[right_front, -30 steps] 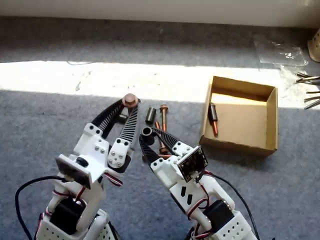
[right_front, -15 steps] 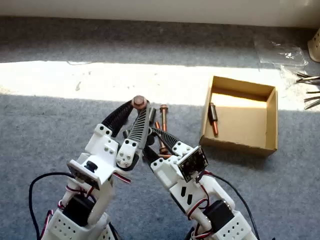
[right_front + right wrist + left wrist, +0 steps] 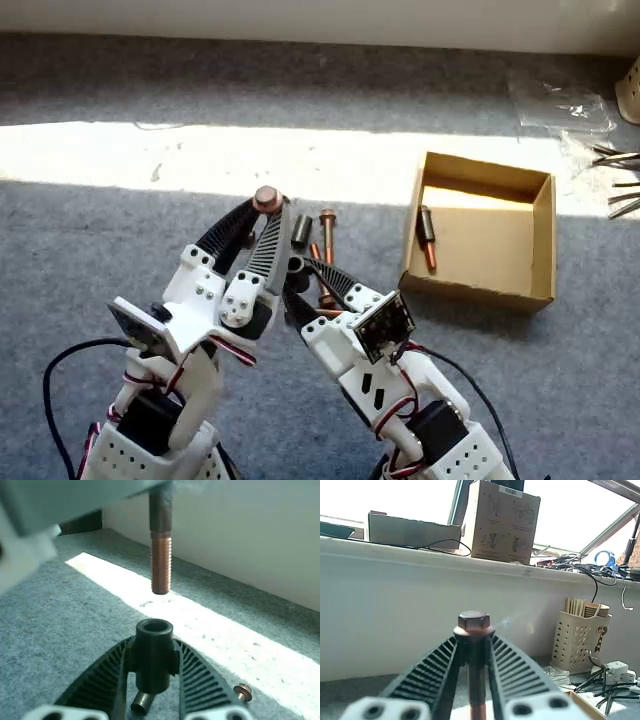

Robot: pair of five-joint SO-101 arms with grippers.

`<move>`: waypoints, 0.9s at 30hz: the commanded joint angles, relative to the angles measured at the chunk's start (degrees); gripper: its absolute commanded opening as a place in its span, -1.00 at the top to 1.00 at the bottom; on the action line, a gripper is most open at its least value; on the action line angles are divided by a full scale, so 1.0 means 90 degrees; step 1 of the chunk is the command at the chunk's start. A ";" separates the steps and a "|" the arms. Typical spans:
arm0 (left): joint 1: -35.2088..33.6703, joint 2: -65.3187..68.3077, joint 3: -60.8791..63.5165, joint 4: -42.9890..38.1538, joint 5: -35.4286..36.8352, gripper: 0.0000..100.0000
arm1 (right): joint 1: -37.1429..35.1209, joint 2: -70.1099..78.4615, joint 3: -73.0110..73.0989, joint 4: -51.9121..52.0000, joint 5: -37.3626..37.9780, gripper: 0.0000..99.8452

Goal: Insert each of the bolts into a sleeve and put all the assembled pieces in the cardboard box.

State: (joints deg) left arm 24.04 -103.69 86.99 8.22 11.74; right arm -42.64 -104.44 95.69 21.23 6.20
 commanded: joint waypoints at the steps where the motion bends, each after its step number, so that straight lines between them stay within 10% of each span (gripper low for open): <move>1: -0.0171 -0.0093 -0.0620 0.0391 0.0274 0.99 | -0.0073 -0.0063 0.0708 0.0015 -0.0020 0.99; 27: 0.0308 -0.0093 -0.0581 0.0791 0.0293 0.99 | -0.0073 -0.0063 0.0708 0.0015 -0.0020 0.99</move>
State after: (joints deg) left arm 25.19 -103.69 85.05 15.34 13.76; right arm -42.64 -104.44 95.69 21.23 6.20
